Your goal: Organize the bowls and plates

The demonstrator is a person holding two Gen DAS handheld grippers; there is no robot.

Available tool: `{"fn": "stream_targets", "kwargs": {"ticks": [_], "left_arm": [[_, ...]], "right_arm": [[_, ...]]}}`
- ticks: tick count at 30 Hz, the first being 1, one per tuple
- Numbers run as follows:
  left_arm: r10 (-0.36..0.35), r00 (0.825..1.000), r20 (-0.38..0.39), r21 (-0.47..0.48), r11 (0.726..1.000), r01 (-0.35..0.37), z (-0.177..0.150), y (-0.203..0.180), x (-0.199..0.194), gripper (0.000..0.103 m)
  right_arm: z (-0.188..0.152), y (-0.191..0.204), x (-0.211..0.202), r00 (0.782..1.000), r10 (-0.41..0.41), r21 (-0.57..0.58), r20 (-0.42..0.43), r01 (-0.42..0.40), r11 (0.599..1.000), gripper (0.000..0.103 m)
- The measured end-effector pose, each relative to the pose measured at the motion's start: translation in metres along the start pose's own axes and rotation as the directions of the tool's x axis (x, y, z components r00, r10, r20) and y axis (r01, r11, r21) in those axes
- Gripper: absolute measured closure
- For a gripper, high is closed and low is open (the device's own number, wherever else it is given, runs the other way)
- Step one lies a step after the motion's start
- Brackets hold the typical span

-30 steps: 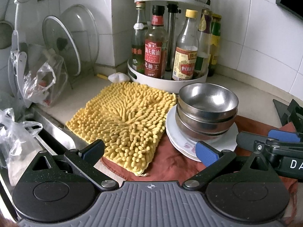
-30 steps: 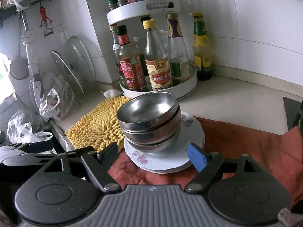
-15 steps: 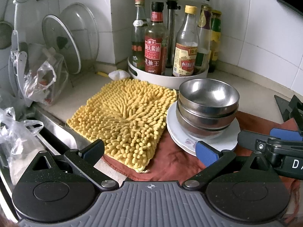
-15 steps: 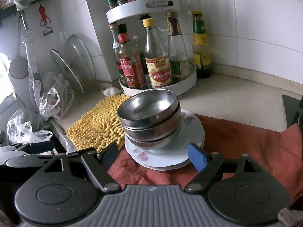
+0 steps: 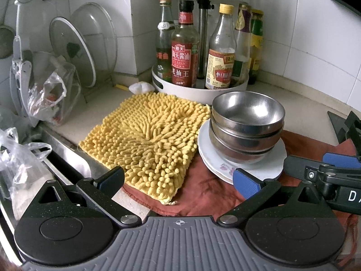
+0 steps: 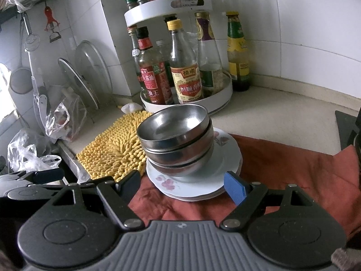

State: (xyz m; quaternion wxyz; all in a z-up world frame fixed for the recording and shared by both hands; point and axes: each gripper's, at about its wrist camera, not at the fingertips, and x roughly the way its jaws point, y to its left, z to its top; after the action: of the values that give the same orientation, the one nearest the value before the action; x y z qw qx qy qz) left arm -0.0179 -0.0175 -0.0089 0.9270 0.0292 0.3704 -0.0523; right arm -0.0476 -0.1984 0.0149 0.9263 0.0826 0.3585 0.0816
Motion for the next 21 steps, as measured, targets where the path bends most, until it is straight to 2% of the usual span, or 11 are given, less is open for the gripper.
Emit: {"fn": "stream_targets", "kwargs": {"ticks": [21], "left_arm": [[0.002,1.000,-0.003,0.009,1.000,-0.002,-0.0007,-0.0011,0.0009,0.000]], "right_arm": [[-0.0031,-0.0032,0.0004,1.000,-0.005,0.004,-0.004,0.005,1.000,0.026]]}}
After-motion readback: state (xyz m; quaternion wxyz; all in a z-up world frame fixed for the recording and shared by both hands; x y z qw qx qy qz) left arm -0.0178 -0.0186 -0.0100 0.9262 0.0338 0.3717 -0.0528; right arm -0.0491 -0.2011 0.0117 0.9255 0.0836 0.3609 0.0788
